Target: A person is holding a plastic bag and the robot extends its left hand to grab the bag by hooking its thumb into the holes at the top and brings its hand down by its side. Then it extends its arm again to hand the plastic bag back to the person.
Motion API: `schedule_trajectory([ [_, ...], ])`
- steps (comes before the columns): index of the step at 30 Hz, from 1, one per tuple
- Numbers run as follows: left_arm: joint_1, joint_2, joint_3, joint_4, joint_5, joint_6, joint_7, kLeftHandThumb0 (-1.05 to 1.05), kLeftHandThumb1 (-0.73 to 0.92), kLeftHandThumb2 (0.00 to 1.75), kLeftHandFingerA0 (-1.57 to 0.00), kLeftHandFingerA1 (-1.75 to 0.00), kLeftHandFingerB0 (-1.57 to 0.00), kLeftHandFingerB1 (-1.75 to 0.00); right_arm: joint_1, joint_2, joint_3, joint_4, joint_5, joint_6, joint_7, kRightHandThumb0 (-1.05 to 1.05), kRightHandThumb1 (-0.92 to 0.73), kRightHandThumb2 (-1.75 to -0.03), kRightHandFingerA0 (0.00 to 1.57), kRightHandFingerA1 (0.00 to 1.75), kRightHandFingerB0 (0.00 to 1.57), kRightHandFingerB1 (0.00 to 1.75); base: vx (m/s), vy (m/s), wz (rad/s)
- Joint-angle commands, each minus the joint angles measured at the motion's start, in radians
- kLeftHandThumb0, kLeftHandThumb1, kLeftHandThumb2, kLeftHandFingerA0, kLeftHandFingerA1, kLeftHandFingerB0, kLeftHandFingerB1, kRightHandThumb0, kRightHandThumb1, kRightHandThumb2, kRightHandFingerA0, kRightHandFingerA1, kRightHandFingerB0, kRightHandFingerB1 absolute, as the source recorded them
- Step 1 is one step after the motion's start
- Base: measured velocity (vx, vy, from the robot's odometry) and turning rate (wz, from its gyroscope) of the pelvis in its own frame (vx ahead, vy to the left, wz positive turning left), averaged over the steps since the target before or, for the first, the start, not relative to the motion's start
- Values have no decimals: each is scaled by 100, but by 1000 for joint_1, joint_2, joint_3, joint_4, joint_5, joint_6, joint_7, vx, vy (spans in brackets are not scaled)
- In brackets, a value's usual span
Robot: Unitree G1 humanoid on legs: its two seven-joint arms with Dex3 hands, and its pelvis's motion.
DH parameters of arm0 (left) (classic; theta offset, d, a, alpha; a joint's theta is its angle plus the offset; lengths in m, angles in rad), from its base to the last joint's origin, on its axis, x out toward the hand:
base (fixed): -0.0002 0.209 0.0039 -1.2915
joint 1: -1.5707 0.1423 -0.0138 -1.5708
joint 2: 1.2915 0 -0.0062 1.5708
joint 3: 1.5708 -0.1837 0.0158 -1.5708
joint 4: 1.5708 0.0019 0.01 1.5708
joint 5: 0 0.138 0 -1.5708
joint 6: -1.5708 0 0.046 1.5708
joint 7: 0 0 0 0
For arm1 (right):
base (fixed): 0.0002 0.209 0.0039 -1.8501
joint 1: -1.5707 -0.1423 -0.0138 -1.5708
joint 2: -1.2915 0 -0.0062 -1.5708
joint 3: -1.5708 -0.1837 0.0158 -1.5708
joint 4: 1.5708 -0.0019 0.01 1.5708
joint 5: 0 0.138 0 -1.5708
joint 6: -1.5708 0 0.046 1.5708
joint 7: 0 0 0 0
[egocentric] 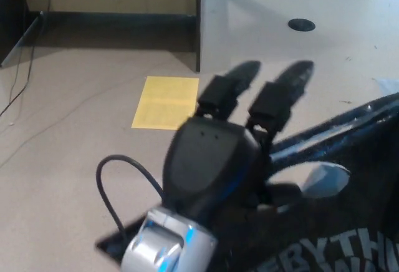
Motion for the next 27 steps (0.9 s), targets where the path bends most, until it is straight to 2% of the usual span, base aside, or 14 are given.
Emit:
schedule_trajectory([
  [1,-90,27,69,106,88,54,205,-62,39,81,0,-32,-9,-29,-16,-17,-22,-6,22,13,0,-51,-54,-86,37,51,27,45,0,0,0],
  [3,-91,25,66,127,92,51,225,-66,40,76,-5,-33,-7,-24,-15,-18,-24,-5,24,5,0,-50,-53,-87,37,52,25,45,0,0,0],
  [5,-80,23,55,149,96,50,251,-65,41,75,-5,-31,-9,-26,1,-21,-18,-16,15,-5,-9,-53,-54,-86,36,52,26,45,0,0,0],
  [7,-84,24,52,177,95,51,267,-64,41,77,-3,-38,-7,-30,0,-21,-18,-13,16,-10,-3,-51,-53,-85,33,50,28,46,0,0,0],
  [8,-86,23,52,184,94,50,275,-65,42,76,-6,-39,-3,-30,-1,-21,-17,-13,16,-6,-2,-44,-68,-61,37,35,37,33,0,0,0],
  [9,-88,22,50,194,92,51,285,-65,42,76,-6,-39,-3,-30,-3,-22,-17,-13,15,-1,0,-44,-68,-61,37,35,37,33,0,0,0],
  [10,-91,17,43,210,93,54,300,-67,42,73,-10,-39,-6,-30,-5,-21,-19,-12,17,-2,2,-51,-54,-86,33,50,28,46,0,0,0],
  [11,-97,14,40,223,92,55,310,-34,23,85,0,-48,0,-49,-10,-21,-19,-11,17,-1,2,-52,-54,-86,33,50,28,46,0,0,0],
  [15,-143,8,31,285,82,55,364,-34,26,86,0,-47,0,-49,-32,-18,-23,-7,18,6,5,-53,-54,-86,34,50,28,45,0,0,0],
  [20,-149,-27,0,309,63,70,359,-33,29,88,0,-48,0,-48,-24,-16,-17,-7,9,13,-6,-52,-54,-86,32,50,27,45,0,0,0],
  [21,-155,-34,-5,312,69,80,357,-66,44,74,-17,-42,-7,-33,-25,-17,-13,-8,5,12,-9,-52,-54,-86,33,50,28,45,0,0,0],
  [27,-175,-46,-35,325,88,107,376,-66,44,75,-17,-44,-6,-31,-18,-21,-11,-15,6,10,-2,-52,-54,-86,31,49,29,46,0,0,0],
])
